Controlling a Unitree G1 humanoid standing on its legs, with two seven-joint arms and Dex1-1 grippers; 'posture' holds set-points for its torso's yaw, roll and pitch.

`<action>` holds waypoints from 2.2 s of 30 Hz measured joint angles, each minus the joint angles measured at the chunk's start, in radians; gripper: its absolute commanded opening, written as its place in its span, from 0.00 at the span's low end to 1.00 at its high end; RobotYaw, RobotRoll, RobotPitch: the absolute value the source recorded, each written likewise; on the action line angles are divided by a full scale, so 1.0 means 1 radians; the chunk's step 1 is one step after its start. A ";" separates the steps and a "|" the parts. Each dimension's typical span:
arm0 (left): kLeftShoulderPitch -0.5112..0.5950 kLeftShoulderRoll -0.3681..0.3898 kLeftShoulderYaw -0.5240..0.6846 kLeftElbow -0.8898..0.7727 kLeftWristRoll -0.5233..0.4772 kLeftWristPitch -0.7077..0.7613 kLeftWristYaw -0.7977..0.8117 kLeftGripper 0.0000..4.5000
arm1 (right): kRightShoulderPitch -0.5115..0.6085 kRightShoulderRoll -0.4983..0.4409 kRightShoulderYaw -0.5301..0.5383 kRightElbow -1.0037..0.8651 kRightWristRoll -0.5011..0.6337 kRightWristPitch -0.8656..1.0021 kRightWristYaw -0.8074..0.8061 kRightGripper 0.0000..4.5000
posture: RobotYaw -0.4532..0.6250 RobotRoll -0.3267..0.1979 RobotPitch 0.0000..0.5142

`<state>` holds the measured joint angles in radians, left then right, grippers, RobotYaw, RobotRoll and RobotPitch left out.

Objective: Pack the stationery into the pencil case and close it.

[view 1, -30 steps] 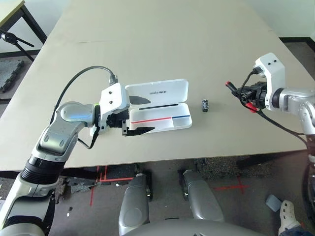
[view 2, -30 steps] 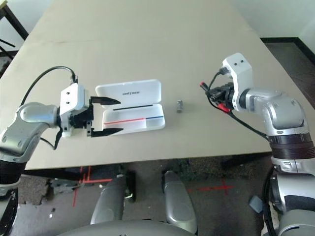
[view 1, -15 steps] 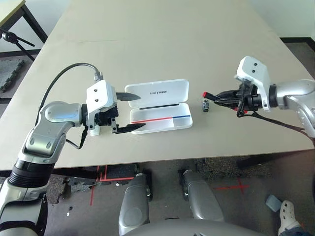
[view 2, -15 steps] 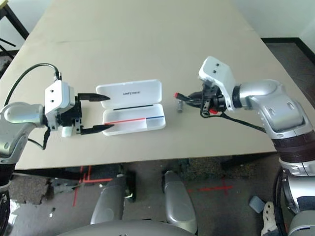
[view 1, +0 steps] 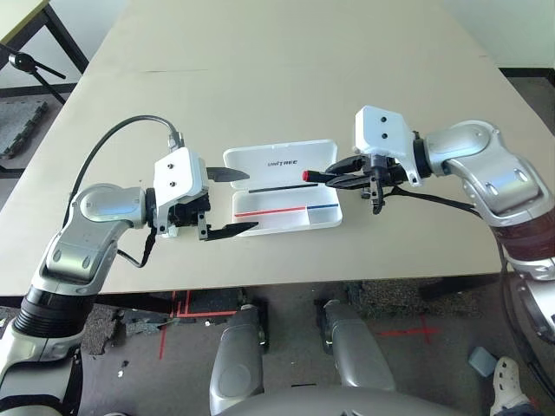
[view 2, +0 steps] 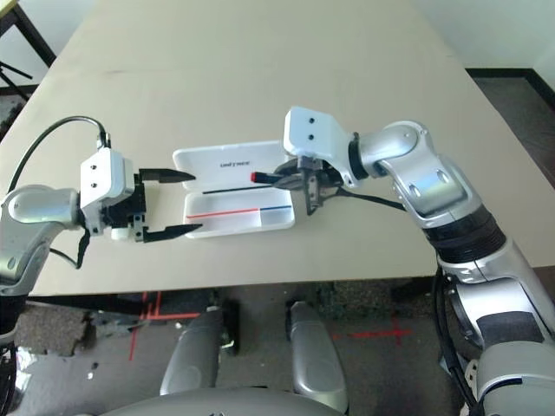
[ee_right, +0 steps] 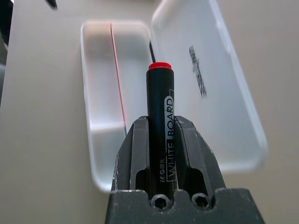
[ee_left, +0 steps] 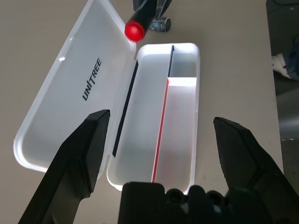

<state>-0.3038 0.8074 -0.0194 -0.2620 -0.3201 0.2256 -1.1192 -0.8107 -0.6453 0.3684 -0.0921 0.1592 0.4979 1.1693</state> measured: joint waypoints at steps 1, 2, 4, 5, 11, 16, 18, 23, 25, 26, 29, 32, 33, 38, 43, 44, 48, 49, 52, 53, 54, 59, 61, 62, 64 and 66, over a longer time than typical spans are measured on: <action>0.001 0.000 0.000 0.000 0.002 0.000 0.003 1.00 | 0.000 0.015 0.014 0.001 -0.006 -0.004 0.000 0.11 | 0.41 0.62 0.39; 0.001 0.000 0.000 0.000 0.003 0.000 0.005 1.00 | 0.000 0.028 0.020 0.002 -0.010 -0.007 0.000 0.11 | 0.41 0.62 0.39; 0.003 0.000 0.000 0.000 0.005 0.000 0.007 1.00 | -0.002 0.049 0.036 0.009 -0.032 -0.025 -0.007 0.11 | 0.41 0.62 0.39; 0.003 0.000 0.000 0.000 0.006 0.000 0.007 1.00 | -0.002 0.064 0.044 0.017 -0.045 -0.032 -0.012 0.11 | 0.41 0.62 0.39; 0.004 0.001 0.000 0.000 0.011 0.000 0.008 1.00 | -0.007 0.147 0.093 0.077 -0.118 -0.083 -0.045 0.11 | 0.42 0.62 0.39; 0.006 0.001 0.000 -0.002 0.013 0.000 0.012 1.00 | -0.023 0.187 0.128 0.138 -0.183 -0.134 -0.062 0.11 | 0.43 0.62 0.39; 0.009 0.001 0.000 -0.003 0.014 0.000 0.018 1.00 | -0.025 0.201 0.131 0.146 -0.204 -0.153 -0.071 0.11 | 0.43 0.62 0.39; 0.018 0.001 0.000 -0.006 0.015 0.000 0.028 1.00 | -0.024 0.225 0.136 0.174 -0.248 -0.199 -0.089 0.11 | 0.43 0.62 0.39; 0.025 0.001 0.000 -0.009 0.015 0.000 0.029 1.00 | -0.021 0.230 0.138 0.180 -0.269 -0.217 -0.099 0.11 | 0.43 0.62 0.39; 0.027 0.001 0.000 -0.009 0.015 0.000 0.029 1.00 | -0.021 0.232 0.139 0.183 -0.277 -0.224 -0.101 0.27 | 0.43 0.62 0.39; 0.032 0.001 0.000 -0.010 0.016 0.000 0.034 1.00 | -0.019 0.236 0.138 0.202 -0.288 -0.250 -0.113 0.50 | 0.43 0.62 0.39; 0.034 0.001 0.000 -0.010 0.016 -0.001 0.035 1.00 | -0.015 0.234 0.137 0.217 -0.293 -0.267 -0.116 0.75 | 0.42 0.62 0.39; 0.034 0.001 0.000 -0.010 0.016 -0.002 0.035 1.00 | -0.014 0.233 0.136 0.217 -0.295 -0.272 -0.116 0.84 | 0.42 0.62 0.39; 0.034 0.001 0.002 -0.010 0.016 -0.001 0.045 1.00 | -0.002 0.225 0.110 0.216 -0.282 -0.274 -0.109 0.99 | 0.42 0.62 0.40; 0.040 0.039 0.013 -0.035 0.042 0.112 0.118 1.00 | 0.039 0.160 0.037 0.141 -0.145 -0.178 0.006 0.99 | 0.43 0.62 0.40; 0.042 0.043 0.021 -0.037 0.048 0.140 0.137 1.00 | 0.047 0.138 0.024 0.127 -0.118 -0.159 0.033 0.99 | 0.43 0.62 0.40; 0.065 0.073 0.044 -0.069 0.050 0.253 0.189 1.00 | 0.067 0.063 -0.041 0.068 -0.012 -0.085 0.113 0.99 | 0.43 0.62 0.41; 0.074 0.075 0.050 -0.082 0.049 0.277 0.201 1.00 | 0.074 0.044 -0.058 0.058 0.008 -0.071 0.129 0.99 | 0.44 0.62 0.42; 0.092 0.075 0.075 -0.116 0.046 0.374 0.249 1.00 | 0.089 -0.006 -0.086 0.044 0.058 -0.031 0.162 0.99 | 0.44 0.62 0.43; 0.096 0.075 0.090 -0.127 0.044 0.412 0.271 1.00 | 0.095 -0.017 -0.096 0.040 0.071 -0.021 0.171 0.99 | 0.44 0.62 0.43; 0.099 0.074 0.106 -0.139 0.042 0.452 0.296 1.00 | 0.097 -0.025 -0.103 0.037 0.080 -0.016 0.176 0.99 | 0.44 0.62 0.43; 0.114 0.028 0.180 -0.200 0.019 0.651 0.418 1.00 | 0.113 -0.046 -0.108 0.031 0.098 -0.010 0.175 0.99 | 0.45 0.62 0.44; 0.114 0.020 0.187 -0.203 0.019 0.718 0.462 1.00 | 0.118 -0.046 -0.108 0.026 0.104 -0.009 0.170 0.99 | 0.46 0.62 0.44; 0.114 0.020 0.194 -0.202 0.021 0.754 0.486 1.00 | 0.118 -0.045 -0.108 0.022 0.105 -0.008 0.167 0.99 | 0.46 0.62 0.44; 0.112 0.016 0.205 -0.200 0.025 0.814 0.527 1.00 | 0.119 -0.043 -0.108 0.020 0.105 -0.009 0.159 0.99 | 0.46 0.62 0.44; 0.106 -0.013 0.217 -0.198 0.024 0.871 0.568 1.00 | 0.119 -0.040 -0.107 0.020 0.105 -0.012 0.155 0.99 | 0.46 0.62 0.43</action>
<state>-0.1974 0.7949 0.1977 -0.4598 -0.2958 1.0962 -0.5508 -0.6920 -0.6850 0.2610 -0.0718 0.2643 0.4861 1.3247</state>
